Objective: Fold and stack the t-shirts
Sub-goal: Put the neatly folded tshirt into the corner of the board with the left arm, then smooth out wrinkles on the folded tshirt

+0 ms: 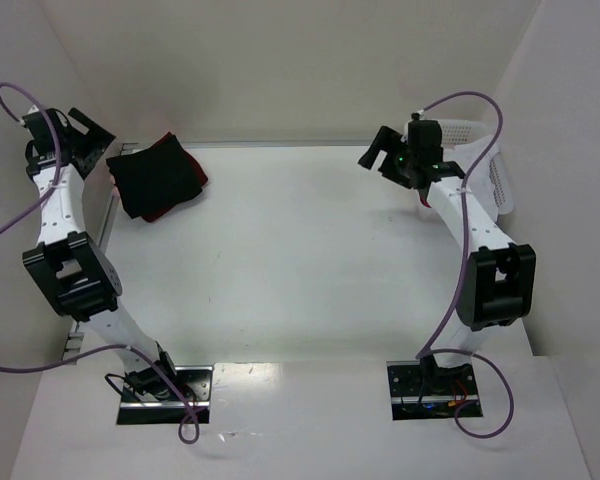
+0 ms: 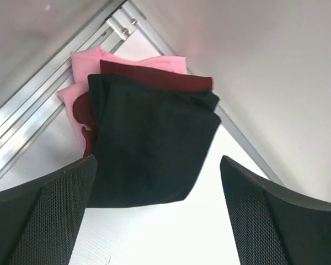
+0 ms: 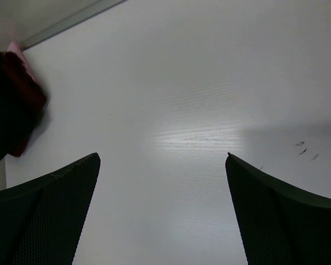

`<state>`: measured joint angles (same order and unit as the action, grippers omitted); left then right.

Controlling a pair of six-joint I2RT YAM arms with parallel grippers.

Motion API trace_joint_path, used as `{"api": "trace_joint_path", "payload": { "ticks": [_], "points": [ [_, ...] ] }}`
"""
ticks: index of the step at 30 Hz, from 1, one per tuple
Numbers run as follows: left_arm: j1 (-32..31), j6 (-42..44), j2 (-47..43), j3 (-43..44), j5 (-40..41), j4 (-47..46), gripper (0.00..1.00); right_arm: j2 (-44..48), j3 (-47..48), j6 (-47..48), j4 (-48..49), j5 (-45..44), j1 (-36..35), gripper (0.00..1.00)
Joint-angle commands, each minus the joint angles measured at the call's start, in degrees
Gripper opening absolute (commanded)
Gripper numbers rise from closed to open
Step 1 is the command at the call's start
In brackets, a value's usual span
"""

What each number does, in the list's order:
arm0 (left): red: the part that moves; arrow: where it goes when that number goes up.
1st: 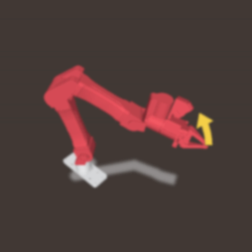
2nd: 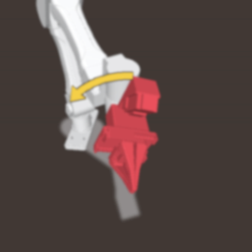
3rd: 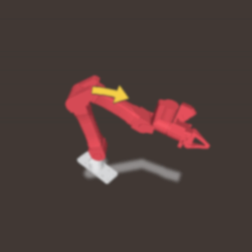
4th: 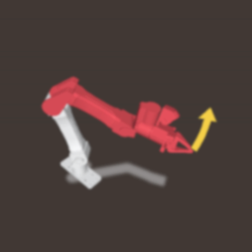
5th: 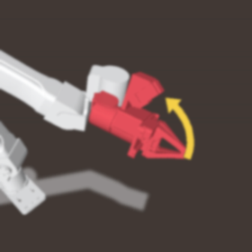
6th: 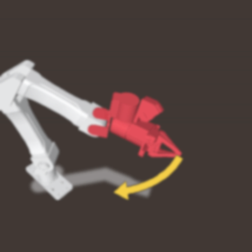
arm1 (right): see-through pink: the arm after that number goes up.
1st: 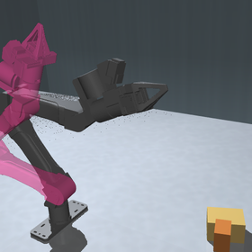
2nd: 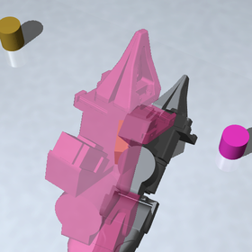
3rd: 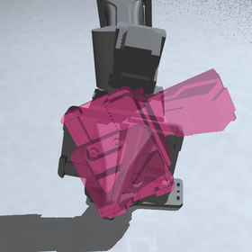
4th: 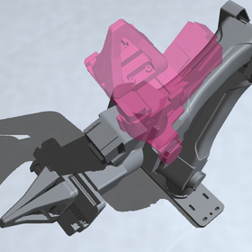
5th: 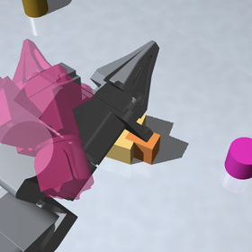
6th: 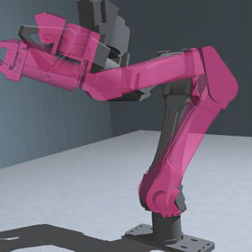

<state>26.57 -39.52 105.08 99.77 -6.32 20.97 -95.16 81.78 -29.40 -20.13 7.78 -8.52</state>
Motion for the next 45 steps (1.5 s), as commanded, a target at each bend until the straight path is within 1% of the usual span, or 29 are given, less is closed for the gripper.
{"api": "trace_joint_path", "payload": {
  "ticks": [1,3,6,7,9,14,18,22,24,28,30,32,35,37,39,42,43,44,45],
  "points": [
    [0.24,2.36,-2.99,0.26,-3.92,-0.91,1.00,4.58,2.15,-0.92,4.93,-3.99,3.55,1.00],
    [0.24,4.19,-4.00,-0.44,-8.01,-1.81,1.00,5.94,2.76,-0.92,5.87,-4.86,5.45,1.00],
    [-1.28,6.55,-1.58,0.08,-12.21,-1.97,0.98,6.74,3.46,-1.24,6.60,-4.42,8.01,1.00],
    [-1.98,6.82,-0.59,0.08,-11.89,-2.34,0.98,6.74,3.65,-0.75,6.44,-2.34,9.53,1.00],
    [-3.09,7.29,1.71,-1.02,-9.22,-4.39,0.96,6.94,3.88,0.01,6.07,-2.04,10.80,1.00],
    [-3.10,2.08,10.04,-2.31,-10.15,-5.15,0.92,8.23,3.38,1.06,3.98,-5.22,11.94,1.00],
    [-3.71,0.67,10.79,-5.30,-5.81,-7.48,0.89,6.04,5.47,2.07,0.73,-8.56,13.51,1.00],
    [-2.40,1.29,13.30,-2.61,-6.29,-6.38,0.90,1.39,8.85,3.52,-3.93,-11.81,16.52,1.00],
    [-2.61,2.44,13.31,-1.38,-8.26,-5.69,0.94,-0.46,11.06,4.06,-5.76,-11.82,18.48,1.00],
    [-6.40,8.16,10.77,4.39,-9.27,-2.80,0.99,-1.82,12.28,6.09,-6.24,-13.87,20.12,1.00],
    [-8.36,11.31,9.95,8.61,-12.49,-0.03,0.99,-3.15,13.66,7.94,-7.09,-16.65,20.24,1.00],
    [-10.40,13.97,8.48,10.79,-13.19,2.11,0.99,-5.69,16.49,8.70,-9.22,-20.10,20.65,1.00],
    [-14.07,18.74,5.24,12.90,-14.58,5.04,0.99,-8.22,18.76,9.18,-12.80,-21.40,21.70,1.00],
    [-16.26,19.30,2.79,11.58,-20.25,4.87,0.99,-9.53,16.82,9.94,-11.44,-21.58,21.81,1.00],
    [-18.38,19.30,1.03,7.58,-23.11,3.00,0.99,-11.76,16.27,10.64,-9.95,-23.85,22.23,1.00],
    [-23.95,20.11,-2.07,2.79,-21.19,2.50,0.99,-16.11,17.74,11.21,-9.49,-24.66,22.76,0.99],
    [-25.85,21.95,-3.35,0.61,-21.25,2.50,0.99,-18.68,19.60,11.21,-10.38,-24.65,22.76,0.98],
    [-28.98,25.14,-4.14,-0.39,-21.29,2.68,0.99,-19.86,20.47,11.21,-10.89,-24.56,22.76,0.97],
    [-30.88,26.56,-5.05,-1.08,-20.01,3.54,0.99,-20.68,21.22,11.00,-10.89,-23.96,22.76,0.96]
  ]
}}
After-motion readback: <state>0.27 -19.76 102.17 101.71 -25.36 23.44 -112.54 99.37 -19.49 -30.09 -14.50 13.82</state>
